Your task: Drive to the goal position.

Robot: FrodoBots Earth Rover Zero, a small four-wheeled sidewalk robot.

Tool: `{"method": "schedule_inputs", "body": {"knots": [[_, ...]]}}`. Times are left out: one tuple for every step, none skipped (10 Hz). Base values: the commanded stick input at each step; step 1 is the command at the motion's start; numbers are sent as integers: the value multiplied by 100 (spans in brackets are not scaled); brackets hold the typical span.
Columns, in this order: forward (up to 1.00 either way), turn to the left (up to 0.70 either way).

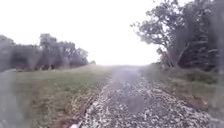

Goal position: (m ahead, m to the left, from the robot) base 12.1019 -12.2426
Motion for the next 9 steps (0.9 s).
{"method": "schedule_inputs", "body": {"knots": [[70, -35], [70, -35], [70, -23], [70, -8], [70, 0], [70, 0], [70, 0], [70, 0], [70, 0]]}}
